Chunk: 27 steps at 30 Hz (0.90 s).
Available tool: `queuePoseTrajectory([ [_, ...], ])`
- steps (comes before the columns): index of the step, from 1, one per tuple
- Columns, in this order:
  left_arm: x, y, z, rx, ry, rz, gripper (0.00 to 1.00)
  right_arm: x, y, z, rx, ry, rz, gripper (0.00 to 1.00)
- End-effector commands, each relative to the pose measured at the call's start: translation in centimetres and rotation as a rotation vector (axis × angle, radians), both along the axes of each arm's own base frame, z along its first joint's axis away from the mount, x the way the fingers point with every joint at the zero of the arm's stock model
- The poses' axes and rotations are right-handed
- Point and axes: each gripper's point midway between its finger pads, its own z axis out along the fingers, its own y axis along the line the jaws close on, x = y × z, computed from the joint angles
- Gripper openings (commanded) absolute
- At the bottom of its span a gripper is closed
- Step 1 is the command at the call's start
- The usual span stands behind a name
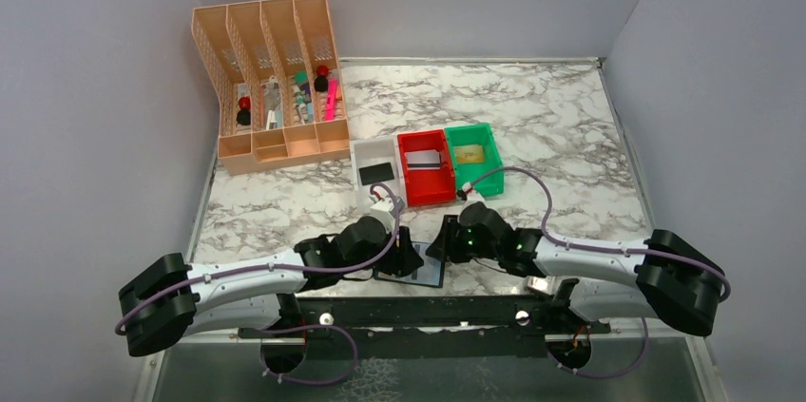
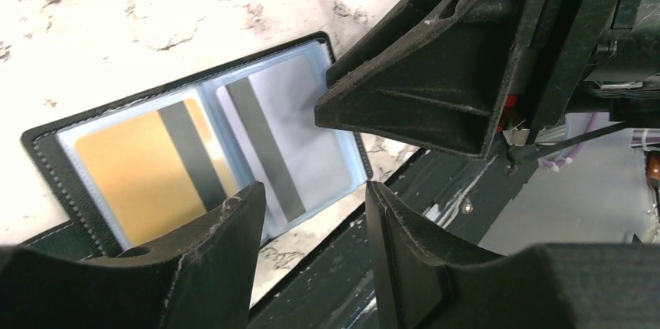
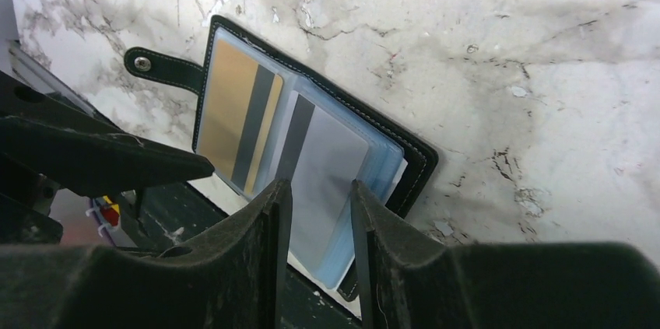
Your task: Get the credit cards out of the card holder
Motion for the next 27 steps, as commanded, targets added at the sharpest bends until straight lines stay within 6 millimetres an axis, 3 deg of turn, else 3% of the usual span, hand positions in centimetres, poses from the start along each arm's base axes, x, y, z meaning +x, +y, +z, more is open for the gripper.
queuePoseTrajectory([
  [1,0.2,1.3,-1.0,0.036,-0.001,0.049,0.54,-0.6,1.3,-0.3,0.022,0.023,0.061,0.38],
  [11,0.1,1.3,-1.9,0.056,0.014,0.047,0.57,-0.9,1.6,-1.7,-0.007,0.061,0.074,0.37],
  [21,0.3,1.0,-2.3,0.06,0.014,0.05,0.57,-0.5,2.0,1.8,0.046,-0.031,0.117,0.37],
  [27,0.5,0.9,-2.3,0.068,0.012,0.051,0.57,-1.3,3.0,0.2,0.054,0.023,0.167,0.37],
])
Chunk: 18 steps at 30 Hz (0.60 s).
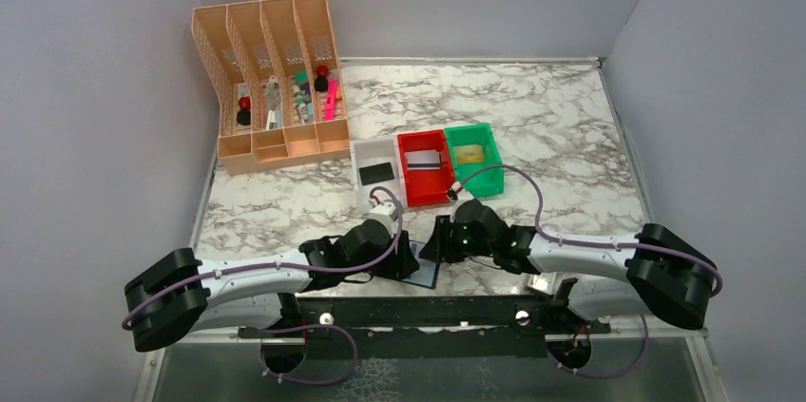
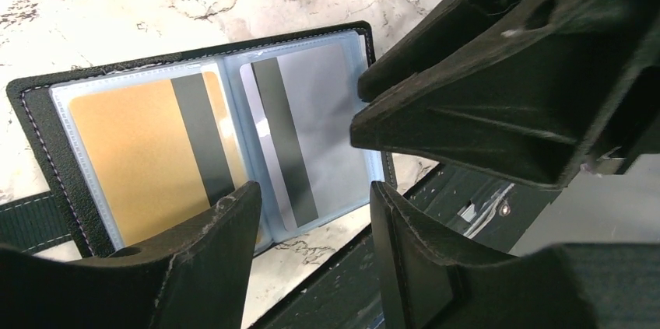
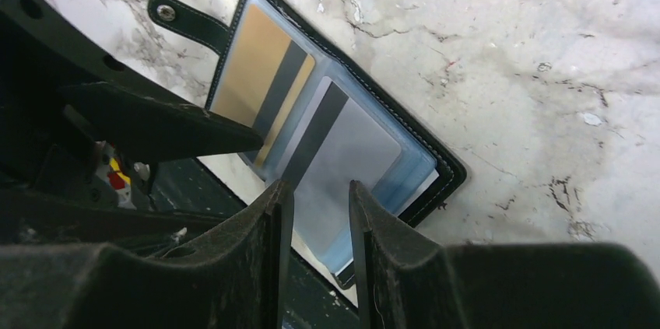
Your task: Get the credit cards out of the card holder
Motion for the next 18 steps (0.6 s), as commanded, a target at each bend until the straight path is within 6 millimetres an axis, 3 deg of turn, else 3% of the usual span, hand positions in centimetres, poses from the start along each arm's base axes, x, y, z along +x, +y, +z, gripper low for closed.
queuePoseTrajectory([
  [1,0.6,-0.3,0.3,-0.008,-0.024,0.016,0.57,-0.6,1.4,-0.7,0.011,0.033,0.057,0.37],
  [9,0.5,0.1,-0.1,0.006,-0.021,0.024,0.58,-0.2,0.4,-3.6,-0.085,0.082,-0.006,0.36],
  [18,0.4,-0.1,-0.4,0.008,-0.016,0.015,0.59,-0.1,0.3,-3.9,-0.095,0.081,-0.009,0.36],
])
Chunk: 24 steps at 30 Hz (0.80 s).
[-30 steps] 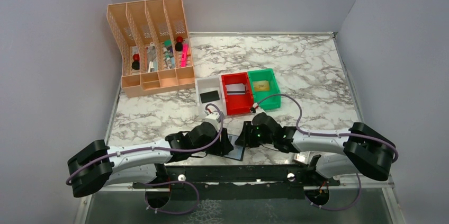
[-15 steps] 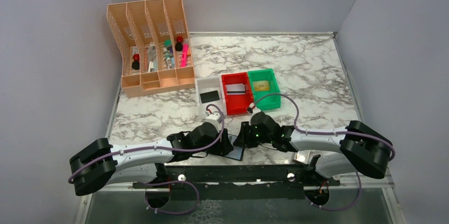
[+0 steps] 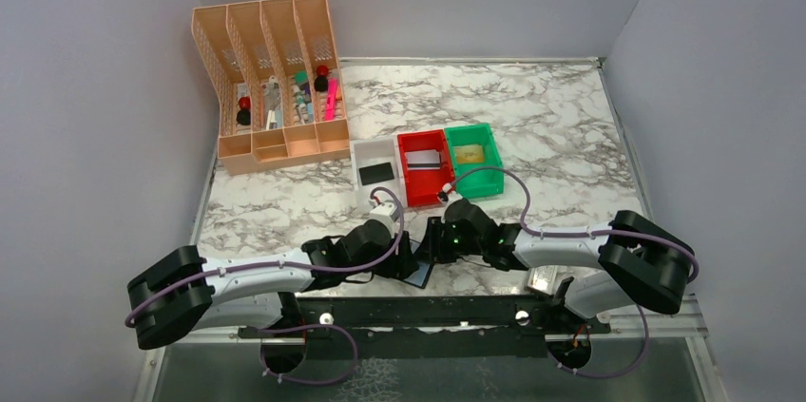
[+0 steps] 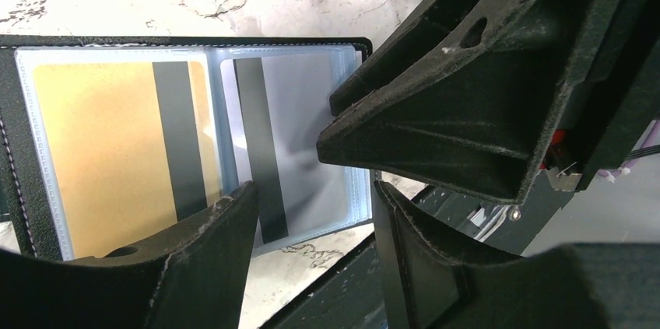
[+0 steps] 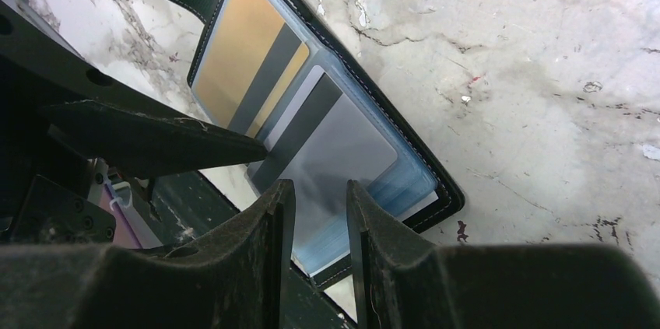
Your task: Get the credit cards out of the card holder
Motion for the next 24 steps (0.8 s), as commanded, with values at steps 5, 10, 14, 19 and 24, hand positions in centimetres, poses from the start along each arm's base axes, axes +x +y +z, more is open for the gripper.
queuePoseTrajectory([
  [5,0.9,0.9,-0.7,0.006,-0.007,0.053,0.62,-0.2,-1.2,-1.9,-0.084,0.023,-0.016,0.37],
  [10,0.6,0.6,-0.4,-0.084,0.019,0.03,0.63,-0.3,-1.1,-2.0,-0.083,0.025,-0.014,0.36],
  [14,0.4,0.7,-0.5,-0.1,0.02,0.028,0.63,-0.2,-1.1,-1.9,-0.083,0.024,-0.016,0.36],
  [19,0.5,1.5,-1.2,-0.05,0.026,0.048,0.62,-0.3,-1.2,-1.9,-0.081,0.024,-0.018,0.36],
  [24,0.3,1.2,-1.0,-0.068,0.03,0.034,0.58,-0.3,-1.1,-1.8,-0.074,0.026,-0.021,0.36],
])
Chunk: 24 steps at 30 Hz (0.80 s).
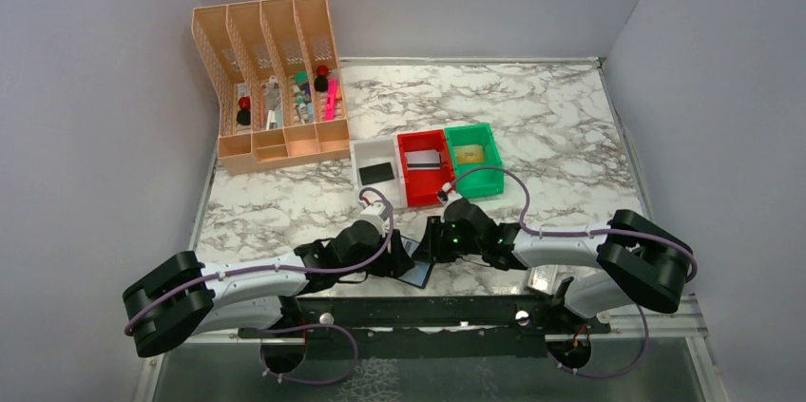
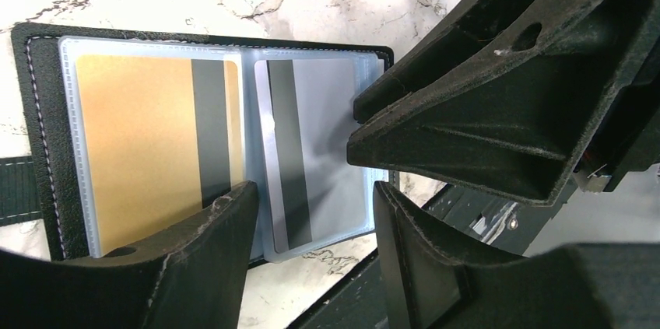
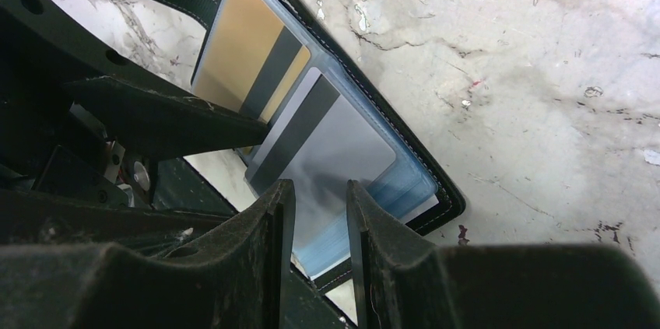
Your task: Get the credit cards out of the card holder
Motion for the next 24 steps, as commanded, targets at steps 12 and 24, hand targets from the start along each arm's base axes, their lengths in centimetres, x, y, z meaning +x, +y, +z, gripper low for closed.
queuePoseTrajectory([
  [12,-0.5,-0.4,0.9,-0.055,0.014,-0.019,0.46,0.5,-0.2,-1.1,0.046,0.037,-0.104,0.38],
  [24,-1.5,-0.9,3.3,-0.181,0.015,-0.023,0.44,2.1,-0.3,-0.2,0.054,0.024,-0.114,0.38],
])
